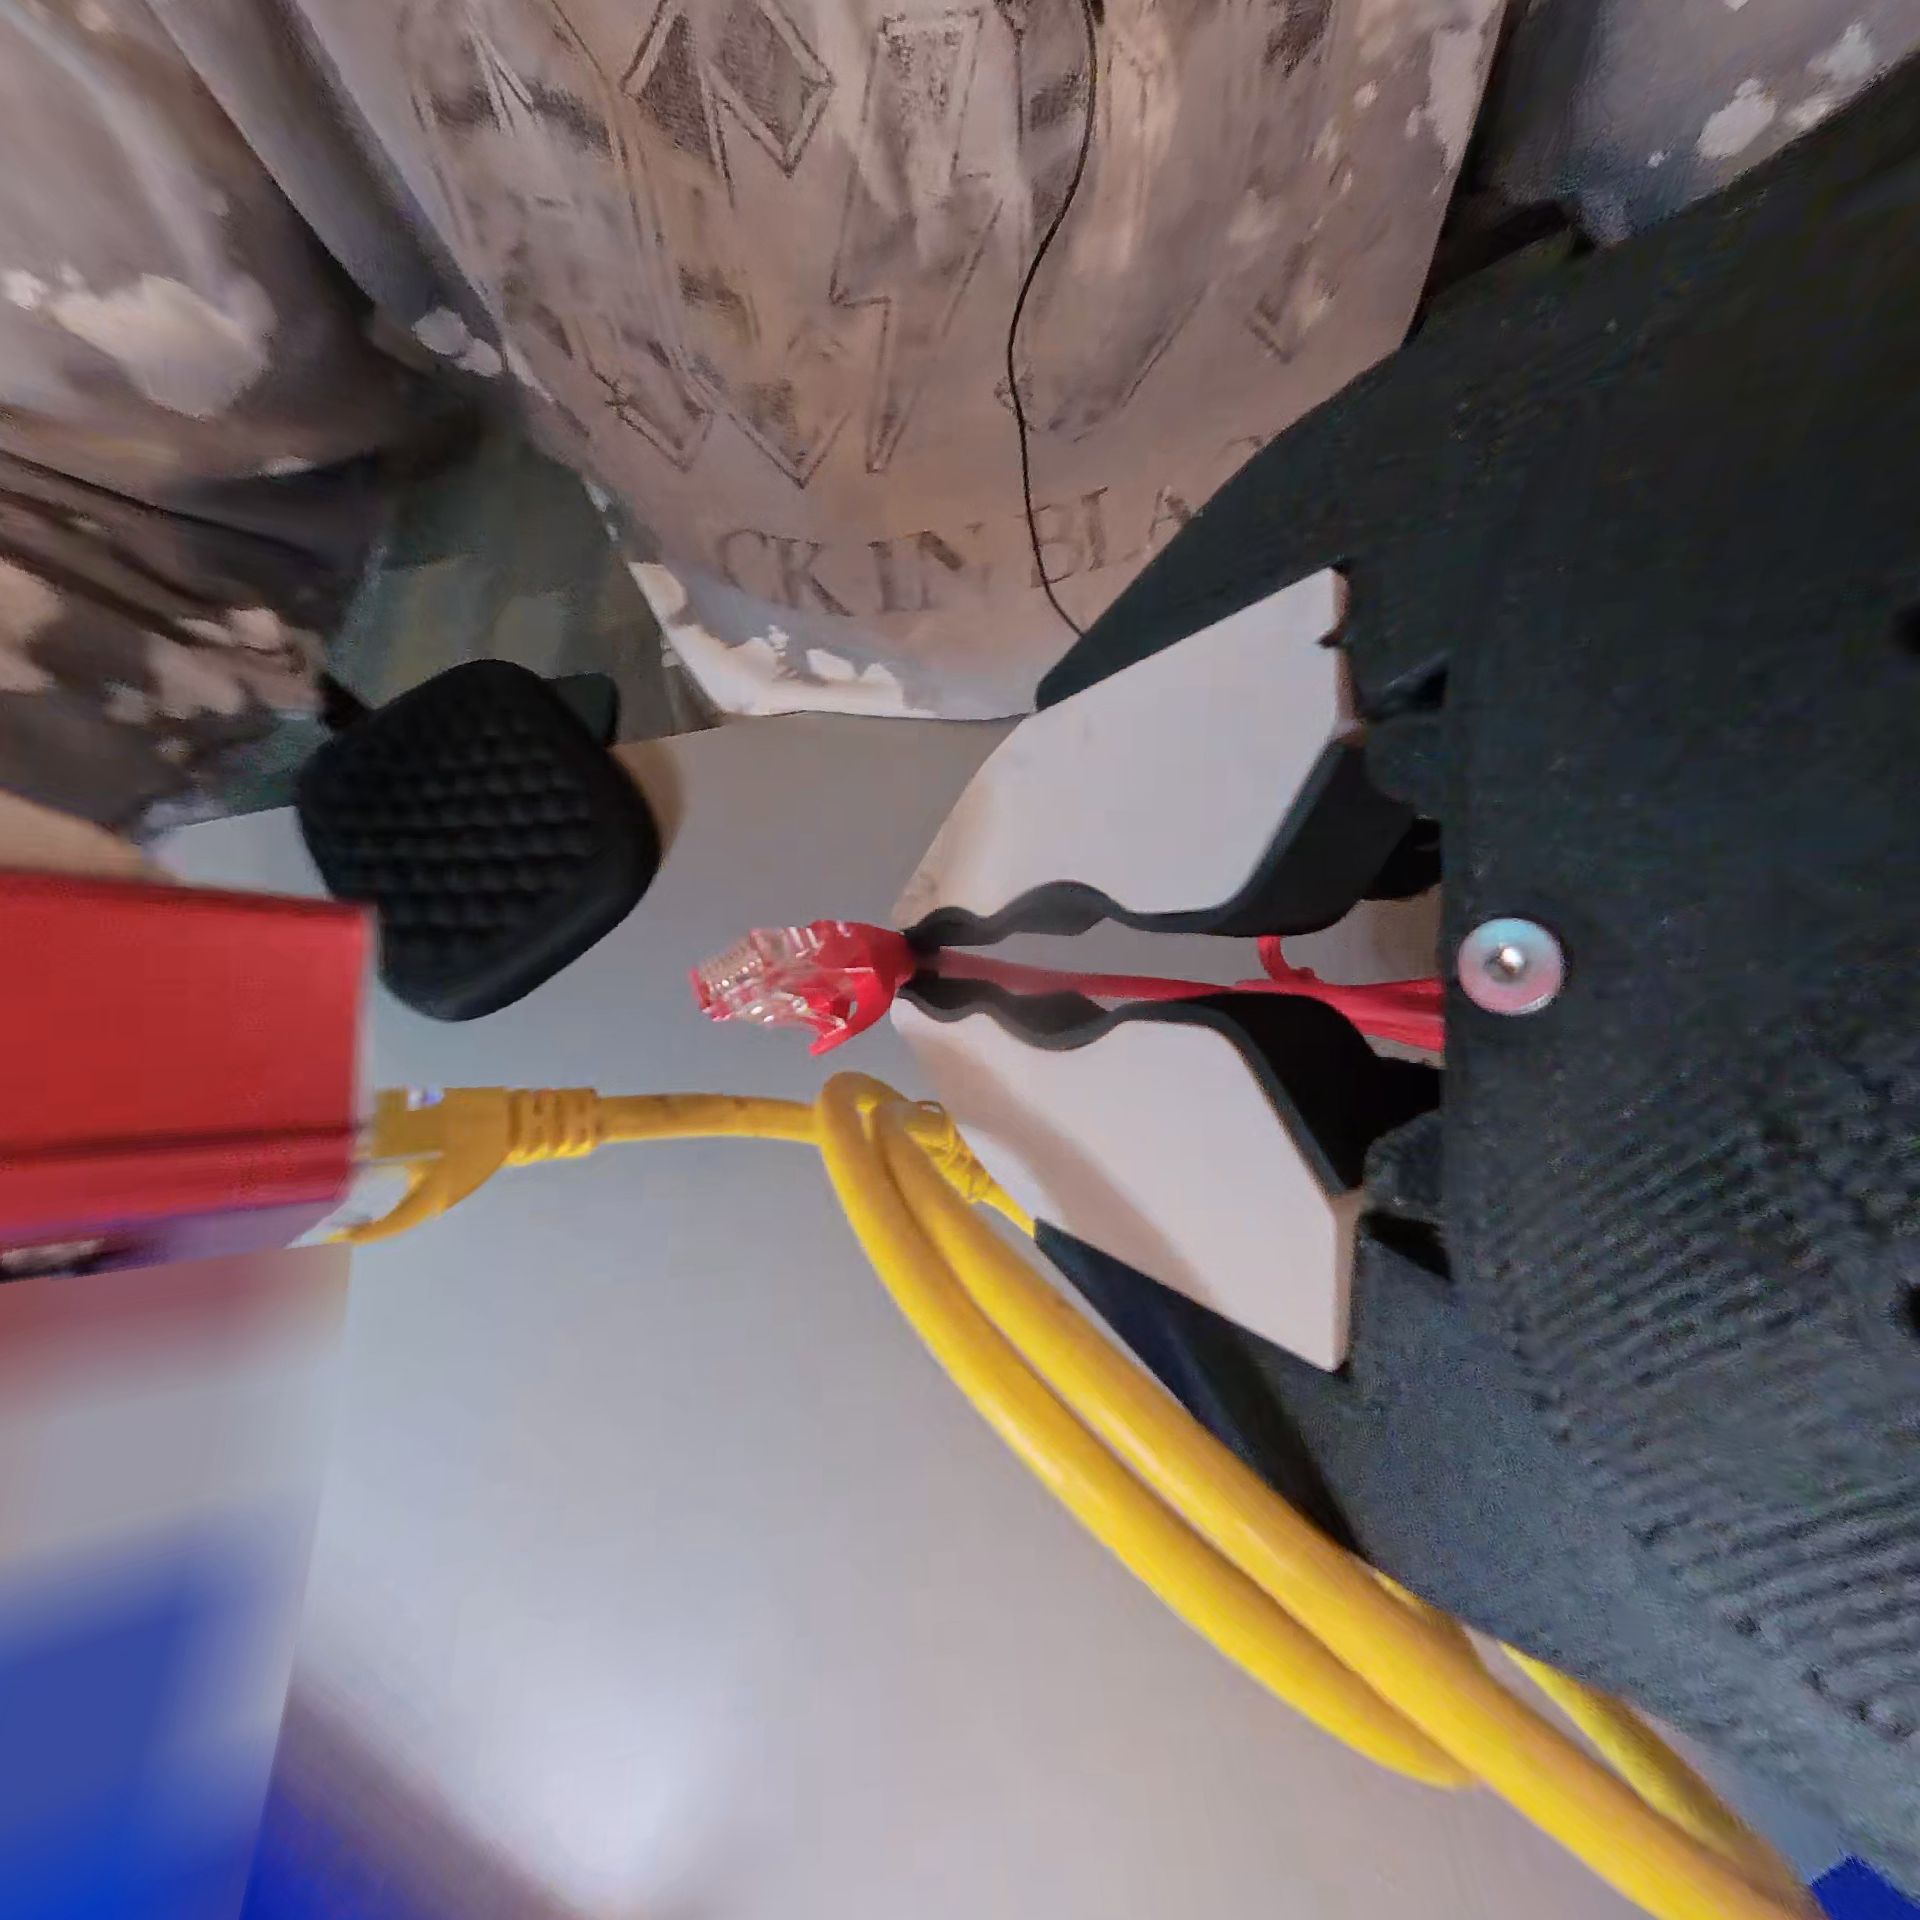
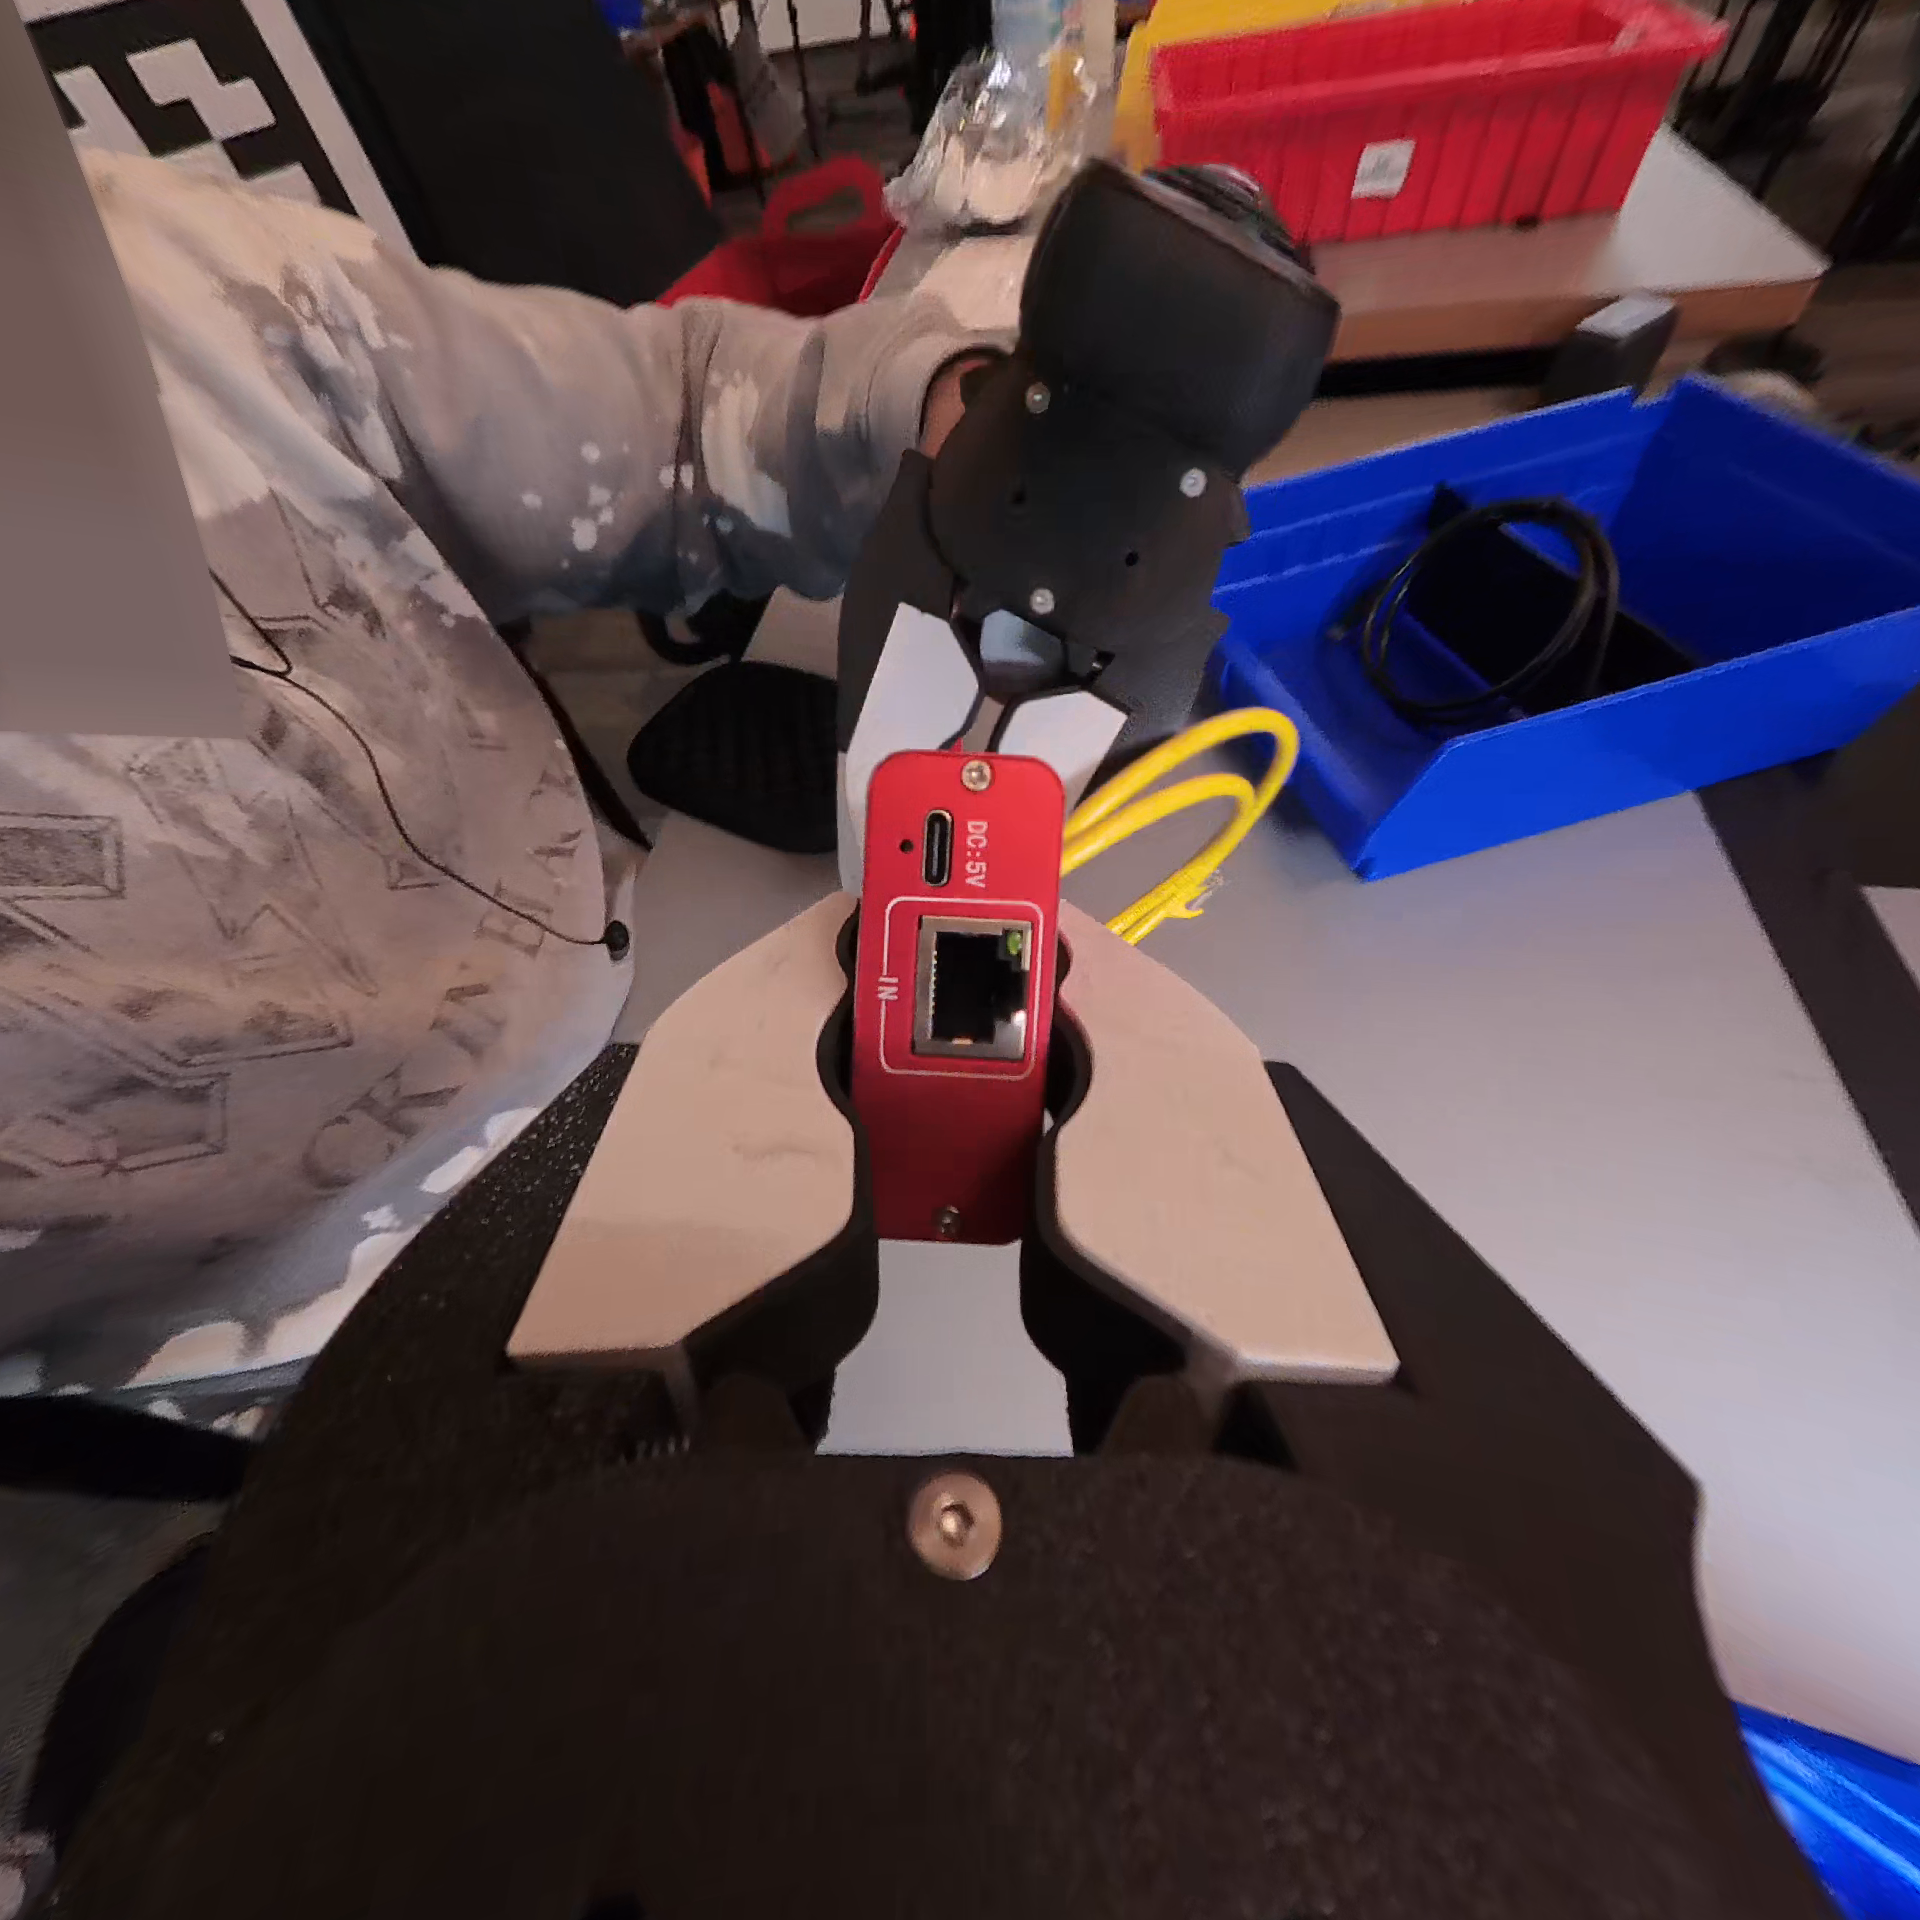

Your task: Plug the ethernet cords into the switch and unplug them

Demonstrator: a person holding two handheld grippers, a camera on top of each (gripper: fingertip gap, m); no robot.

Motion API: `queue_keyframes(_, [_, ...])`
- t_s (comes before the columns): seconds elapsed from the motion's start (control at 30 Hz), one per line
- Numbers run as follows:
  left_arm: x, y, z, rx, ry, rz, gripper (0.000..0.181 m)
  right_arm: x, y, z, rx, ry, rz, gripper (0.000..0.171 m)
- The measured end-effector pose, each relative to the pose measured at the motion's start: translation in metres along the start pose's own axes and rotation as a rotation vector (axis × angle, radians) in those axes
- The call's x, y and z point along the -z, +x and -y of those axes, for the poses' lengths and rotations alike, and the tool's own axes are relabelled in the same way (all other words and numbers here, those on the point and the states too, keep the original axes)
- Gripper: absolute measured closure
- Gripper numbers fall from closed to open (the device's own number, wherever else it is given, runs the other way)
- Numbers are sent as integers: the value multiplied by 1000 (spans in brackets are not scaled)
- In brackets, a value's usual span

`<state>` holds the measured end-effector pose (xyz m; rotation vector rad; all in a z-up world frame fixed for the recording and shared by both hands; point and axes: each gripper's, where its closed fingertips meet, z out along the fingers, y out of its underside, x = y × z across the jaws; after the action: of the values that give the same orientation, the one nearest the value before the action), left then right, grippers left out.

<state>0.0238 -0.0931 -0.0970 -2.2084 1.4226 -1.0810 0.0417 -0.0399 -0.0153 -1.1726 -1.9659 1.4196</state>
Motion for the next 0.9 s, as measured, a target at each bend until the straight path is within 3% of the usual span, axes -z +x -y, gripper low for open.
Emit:
queue_keyframes(0.47, [-15, 0, 0, 91, -202, -36, 175, -24, -10, -26, -113, -116, 111, 143])
queue_keyframes(0.9, [-2, 8, 14, 109, -104, -77, 175, -18, -13, -18, -275, 18, 206, 143])
